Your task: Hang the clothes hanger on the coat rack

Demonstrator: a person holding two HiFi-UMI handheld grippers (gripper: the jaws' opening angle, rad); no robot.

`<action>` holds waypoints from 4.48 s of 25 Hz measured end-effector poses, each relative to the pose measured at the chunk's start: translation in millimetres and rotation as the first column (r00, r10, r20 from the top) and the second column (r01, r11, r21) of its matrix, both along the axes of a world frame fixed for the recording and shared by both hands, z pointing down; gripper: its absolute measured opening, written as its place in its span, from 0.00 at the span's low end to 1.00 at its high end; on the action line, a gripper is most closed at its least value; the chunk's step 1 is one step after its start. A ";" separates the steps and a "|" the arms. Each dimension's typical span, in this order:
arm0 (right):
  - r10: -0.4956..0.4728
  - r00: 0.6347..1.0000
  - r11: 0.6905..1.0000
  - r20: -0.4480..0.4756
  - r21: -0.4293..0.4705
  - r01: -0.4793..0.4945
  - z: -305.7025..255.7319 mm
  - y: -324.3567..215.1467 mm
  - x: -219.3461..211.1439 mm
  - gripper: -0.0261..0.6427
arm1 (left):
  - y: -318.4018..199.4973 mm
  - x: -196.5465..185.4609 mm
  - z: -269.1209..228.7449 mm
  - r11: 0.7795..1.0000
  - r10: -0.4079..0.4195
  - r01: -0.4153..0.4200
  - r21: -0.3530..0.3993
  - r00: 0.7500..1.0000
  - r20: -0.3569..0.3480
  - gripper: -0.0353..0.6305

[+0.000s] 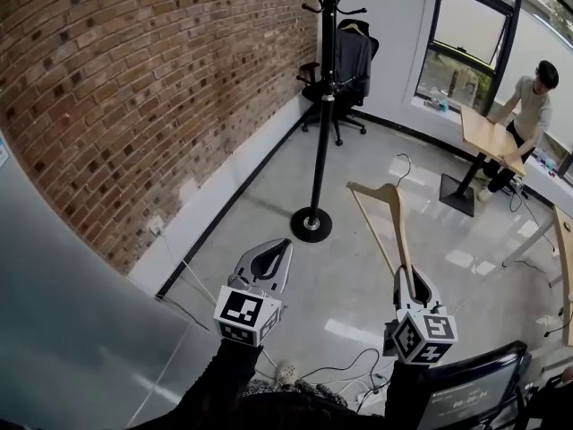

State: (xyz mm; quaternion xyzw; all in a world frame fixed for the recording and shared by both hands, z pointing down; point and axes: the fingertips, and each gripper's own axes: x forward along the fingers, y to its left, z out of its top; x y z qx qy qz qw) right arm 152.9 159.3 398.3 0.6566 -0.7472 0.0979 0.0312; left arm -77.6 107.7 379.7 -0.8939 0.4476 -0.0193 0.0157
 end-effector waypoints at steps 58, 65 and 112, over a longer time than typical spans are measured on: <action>-0.109 0.994 0.993 -0.008 -0.037 0.108 22.9 -389.0 59.2 0.13 | -353.0 43.3 18.1 0.991 -0.132 0.132 -0.023 0.991 -0.008 0.06; -0.102 0.994 0.993 -0.033 -0.061 0.100 38.0 -428.0 41.2 0.13 | -403.5 36.1 28.4 0.994 -0.104 0.104 -0.035 0.995 -0.009 0.06; -0.117 0.987 0.983 -0.111 -0.158 0.099 107.4 -651.5 24.4 0.13 | -606.6 47.9 28.4 0.998 -0.031 0.031 -0.046 1.000 -0.001 0.06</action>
